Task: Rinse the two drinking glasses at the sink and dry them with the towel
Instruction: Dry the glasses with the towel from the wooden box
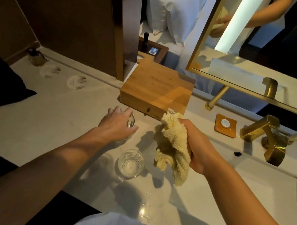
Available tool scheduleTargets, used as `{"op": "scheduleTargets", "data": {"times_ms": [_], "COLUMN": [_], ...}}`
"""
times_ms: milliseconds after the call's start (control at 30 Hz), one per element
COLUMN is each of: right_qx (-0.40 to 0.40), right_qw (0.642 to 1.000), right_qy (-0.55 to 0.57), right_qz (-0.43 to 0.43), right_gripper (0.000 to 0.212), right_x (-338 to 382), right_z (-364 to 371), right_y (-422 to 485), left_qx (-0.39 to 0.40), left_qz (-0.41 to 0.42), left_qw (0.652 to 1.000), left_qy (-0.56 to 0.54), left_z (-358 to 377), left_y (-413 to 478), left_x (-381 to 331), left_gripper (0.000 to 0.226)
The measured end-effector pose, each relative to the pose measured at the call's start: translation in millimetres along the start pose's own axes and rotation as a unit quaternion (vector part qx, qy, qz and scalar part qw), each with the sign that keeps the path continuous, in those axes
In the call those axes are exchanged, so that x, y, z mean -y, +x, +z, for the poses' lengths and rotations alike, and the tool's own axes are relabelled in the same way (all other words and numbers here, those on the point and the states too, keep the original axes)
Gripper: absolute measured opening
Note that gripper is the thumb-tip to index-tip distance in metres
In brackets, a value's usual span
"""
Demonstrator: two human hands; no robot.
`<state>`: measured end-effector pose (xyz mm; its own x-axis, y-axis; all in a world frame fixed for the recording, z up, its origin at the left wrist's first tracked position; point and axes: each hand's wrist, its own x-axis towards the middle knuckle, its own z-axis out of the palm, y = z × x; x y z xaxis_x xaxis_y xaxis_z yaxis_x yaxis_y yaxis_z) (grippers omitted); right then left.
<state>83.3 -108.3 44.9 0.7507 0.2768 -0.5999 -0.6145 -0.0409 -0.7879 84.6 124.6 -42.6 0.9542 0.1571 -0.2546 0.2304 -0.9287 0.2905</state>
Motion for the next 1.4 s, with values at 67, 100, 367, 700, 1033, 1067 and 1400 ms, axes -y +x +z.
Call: {"op": "scheduleTargets", "data": {"times_ms": [67, 100, 367, 700, 1033, 1067, 1400], "right_qx": [-0.007, -0.012, -0.021, 0.0, 0.062, 0.071, 0.084], "right_qw": [1.0, 1.0, 0.999, 0.999, 0.977, 0.974, 0.966], "right_qy": [0.001, 0.0, -0.001, 0.045, 0.204, 0.213, 0.245], "right_qz": [0.005, 0.008, 0.028, 0.018, 0.008, 0.011, 0.02], "right_gripper": [0.037, 0.037, 0.031, 0.039, 0.033, 0.033, 0.037], "right_x": [-2.0, -3.7, -13.0, -21.2, -34.5, -36.5, -43.7], "right_z": [0.0, -0.8, -4.2, -13.9, -17.9, -17.9, -23.0], "right_y": [0.8, 1.4, -0.4, 2.4, 1.0, 0.1, -14.3], "left_qx": [0.007, 0.012, 0.011, -0.11, -0.043, -0.05, -0.084], "left_qz": [0.01, 0.011, 0.017, 0.085, 0.033, 0.022, -0.002], "left_qw": [1.0, 1.0, 0.999, 0.986, 0.947, 0.942, 0.915], "left_qy": [0.002, 0.005, 0.048, -0.092, -0.315, -0.331, -0.394], "left_z": [4.5, 6.2, 13.9, -12.2, 60.2, 66.0, 93.4], "left_y": [-0.3, -0.6, -3.9, -49.0, -137.3, -136.8, -114.6], "left_x": [0.1, -0.3, -4.4, -21.3, 2.3, 3.5, -4.1], "left_gripper": [0.048, 0.047, 0.046, 0.04, 0.115, 0.115, 0.083]}}
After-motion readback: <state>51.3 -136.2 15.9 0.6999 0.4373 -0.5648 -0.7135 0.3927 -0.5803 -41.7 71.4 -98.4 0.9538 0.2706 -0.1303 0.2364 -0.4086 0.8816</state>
